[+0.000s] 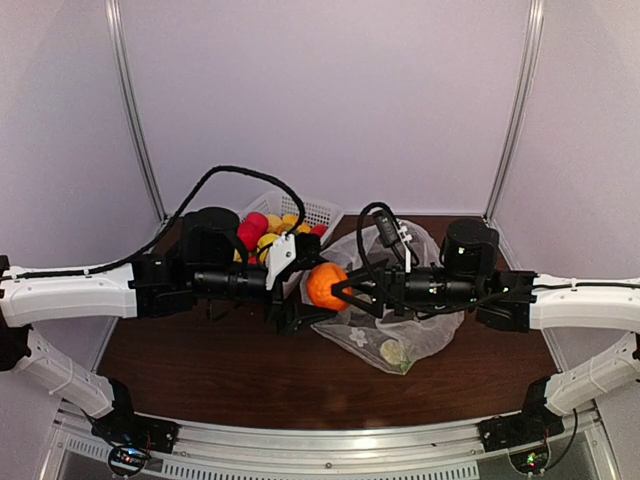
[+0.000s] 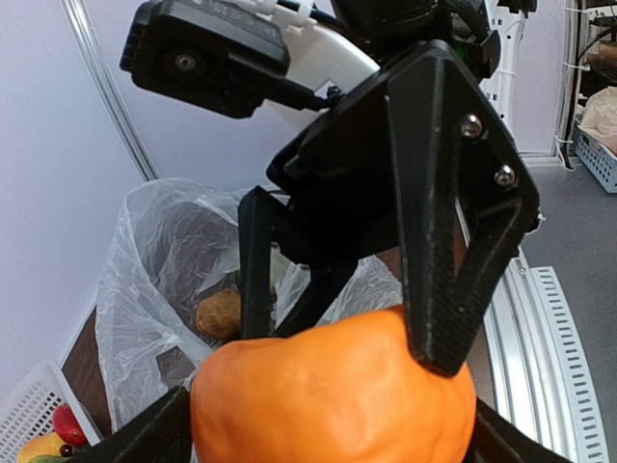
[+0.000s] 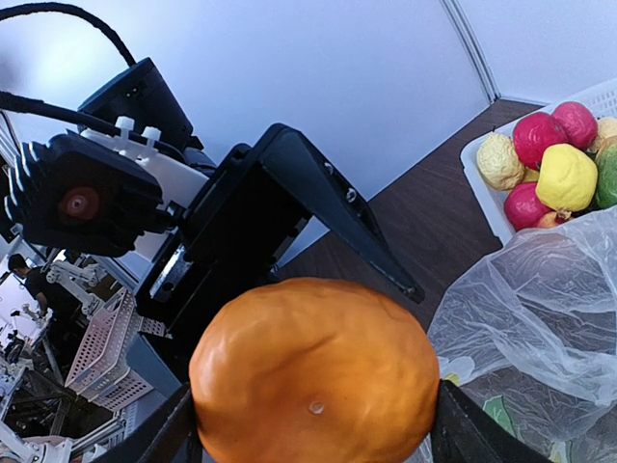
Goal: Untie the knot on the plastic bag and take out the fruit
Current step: Pass from the right arm to the left
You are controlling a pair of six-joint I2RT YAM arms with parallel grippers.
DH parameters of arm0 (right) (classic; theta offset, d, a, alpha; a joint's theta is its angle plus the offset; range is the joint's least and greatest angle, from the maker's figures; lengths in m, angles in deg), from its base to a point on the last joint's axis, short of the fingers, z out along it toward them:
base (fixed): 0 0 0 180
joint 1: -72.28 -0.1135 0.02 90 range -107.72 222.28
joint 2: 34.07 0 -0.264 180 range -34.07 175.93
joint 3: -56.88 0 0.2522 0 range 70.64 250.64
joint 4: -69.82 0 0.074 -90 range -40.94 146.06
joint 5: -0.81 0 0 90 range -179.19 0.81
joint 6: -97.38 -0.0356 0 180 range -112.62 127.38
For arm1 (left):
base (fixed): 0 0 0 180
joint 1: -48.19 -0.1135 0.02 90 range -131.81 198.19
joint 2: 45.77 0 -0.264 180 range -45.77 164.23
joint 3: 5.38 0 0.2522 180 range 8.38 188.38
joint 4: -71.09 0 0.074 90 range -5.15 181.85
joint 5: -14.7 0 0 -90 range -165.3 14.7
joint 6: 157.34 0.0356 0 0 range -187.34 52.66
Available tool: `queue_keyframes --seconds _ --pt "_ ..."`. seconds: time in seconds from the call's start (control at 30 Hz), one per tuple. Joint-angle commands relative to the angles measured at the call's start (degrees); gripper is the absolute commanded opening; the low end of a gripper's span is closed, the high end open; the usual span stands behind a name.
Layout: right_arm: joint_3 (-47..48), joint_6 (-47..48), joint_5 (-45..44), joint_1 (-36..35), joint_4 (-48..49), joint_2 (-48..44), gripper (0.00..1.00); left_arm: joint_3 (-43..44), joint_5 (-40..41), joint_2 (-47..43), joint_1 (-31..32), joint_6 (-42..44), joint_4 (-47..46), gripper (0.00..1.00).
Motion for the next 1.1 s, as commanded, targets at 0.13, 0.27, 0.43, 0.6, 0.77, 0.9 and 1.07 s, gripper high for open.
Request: queue_keyframes --seconds 0.13,0.27,0.43,0.6,0.77,0.9,1.07 --pt "1.66 0.70 0.89 -0.42 0.70 0.53 0.65 2.04 -1.66 0.03 0.12 -1.03 -1.55 0.87" --pt "1.49 0.59 0.47 -0.44 0.67 0.75 0.65 2.04 -2.49 0.01 0.13 -1.27 -1.65 0.89" --pt "1.47 0.64 0.34 -0.48 0.53 0.86 0.66 1.79 -3.37 0.21 0.08 -1.87 -2.26 0.92" --pt "1.30 0.47 0.25 -0.57 0.77 1.00 0.66 1.78 -3.23 0.21 0.12 -2.00 -2.36 0.93" --pt "1.29 0.59 0.26 -0.57 0.78 1.17 0.66 1.94 -3.38 0.45 0.12 -2.08 -2.29 0.82" --pt "1.16 0.71 -0.62 -0.57 0.68 1.26 0.67 2.04 -3.39 0.56 0.07 -2.23 -2.10 0.71" --pt "0.61 0.99 -3.52 -0.56 0.12 -0.33 0.88 2.22 -3.41 0.46 0.13 -2.35 -1.82 0.63"
